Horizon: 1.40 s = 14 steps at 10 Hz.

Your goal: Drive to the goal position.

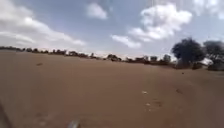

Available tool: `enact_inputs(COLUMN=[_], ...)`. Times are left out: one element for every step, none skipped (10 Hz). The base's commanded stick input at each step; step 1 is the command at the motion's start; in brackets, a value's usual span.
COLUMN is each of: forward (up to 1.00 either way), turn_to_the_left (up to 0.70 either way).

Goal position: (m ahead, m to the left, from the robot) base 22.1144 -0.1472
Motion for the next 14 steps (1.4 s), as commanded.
enact_inputs(forward=[0.7,0.7,0.7,0.7,0.7,0.7,0.7,0.7,0.7,0.7,0.7,0.7,0.7,0.7], turn_to_the_left=[0.0,0.0,0.0,0.0,0.0,0.0,0.0,0.0,0.0,0.0,0.0,0.0,0.0,0.0])
